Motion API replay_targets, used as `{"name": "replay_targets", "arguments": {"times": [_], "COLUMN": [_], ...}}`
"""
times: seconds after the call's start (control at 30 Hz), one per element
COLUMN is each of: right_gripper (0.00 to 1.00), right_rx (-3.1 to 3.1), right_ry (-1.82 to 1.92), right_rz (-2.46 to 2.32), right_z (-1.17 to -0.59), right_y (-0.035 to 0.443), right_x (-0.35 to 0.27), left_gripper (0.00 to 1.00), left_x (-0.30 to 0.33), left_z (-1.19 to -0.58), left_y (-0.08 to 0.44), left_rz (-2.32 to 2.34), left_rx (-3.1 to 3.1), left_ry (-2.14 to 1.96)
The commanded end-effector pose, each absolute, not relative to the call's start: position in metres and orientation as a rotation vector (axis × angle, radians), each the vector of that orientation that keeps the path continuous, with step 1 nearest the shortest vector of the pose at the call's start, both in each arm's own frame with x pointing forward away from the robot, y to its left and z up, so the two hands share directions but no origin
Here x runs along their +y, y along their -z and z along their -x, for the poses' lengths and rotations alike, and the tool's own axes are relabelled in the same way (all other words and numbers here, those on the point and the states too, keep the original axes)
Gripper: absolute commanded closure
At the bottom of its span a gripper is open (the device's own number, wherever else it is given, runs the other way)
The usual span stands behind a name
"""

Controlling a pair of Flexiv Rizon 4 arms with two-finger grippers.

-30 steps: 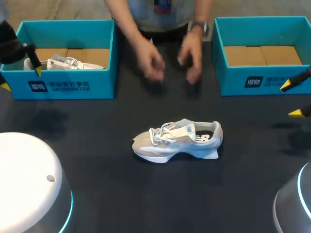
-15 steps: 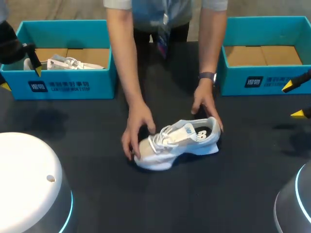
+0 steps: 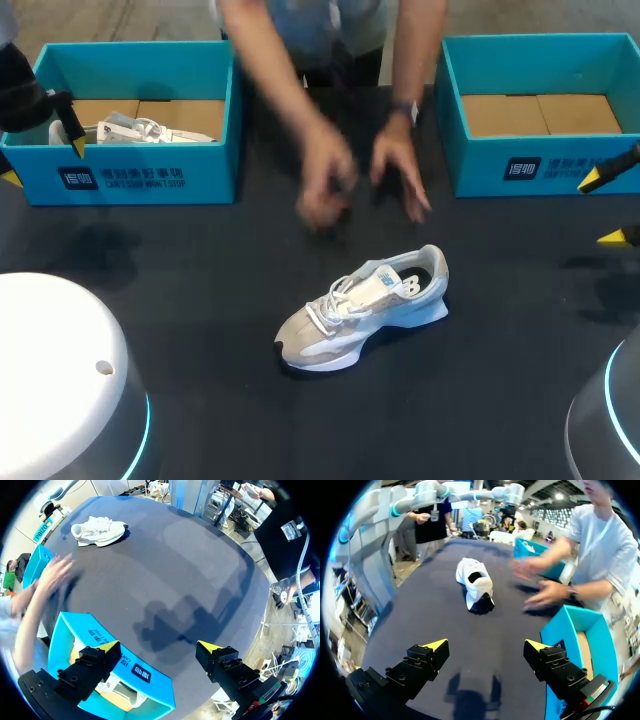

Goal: Take the shoe out of the shoebox, open the shoe tongue, remove and reinsert the insole, then place the shoe into the shoebox

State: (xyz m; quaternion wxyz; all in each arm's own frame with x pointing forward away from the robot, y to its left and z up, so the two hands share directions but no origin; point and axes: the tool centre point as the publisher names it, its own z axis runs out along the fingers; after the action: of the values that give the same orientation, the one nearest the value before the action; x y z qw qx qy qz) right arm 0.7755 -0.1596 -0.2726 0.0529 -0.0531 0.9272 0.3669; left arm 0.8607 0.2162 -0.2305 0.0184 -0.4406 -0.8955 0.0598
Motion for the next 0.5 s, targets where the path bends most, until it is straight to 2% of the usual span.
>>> {"name": "replay_targets", "arguments": {"times": [0.03,0.5], "right_gripper": [0.00,0.00], "right_rx": [2.794,2.752], "right_ry": [-1.147,-1.194], "right_rz": [0.192,0.145], "right_z": [-0.783,-0.785], "right_y": [0.282,0.321], "right_x": [-0.160,-0.157], "left_gripper": [0.00,0.00], "left_x": [0.216,0.216], "left_z": [-0.860,-0.860], "left_y": [0.231,0.231], "left_rz": [1.369,1.369], "left_rx": [-2.782,-2.782], "left_ry": [-0.183,-0.183]}}
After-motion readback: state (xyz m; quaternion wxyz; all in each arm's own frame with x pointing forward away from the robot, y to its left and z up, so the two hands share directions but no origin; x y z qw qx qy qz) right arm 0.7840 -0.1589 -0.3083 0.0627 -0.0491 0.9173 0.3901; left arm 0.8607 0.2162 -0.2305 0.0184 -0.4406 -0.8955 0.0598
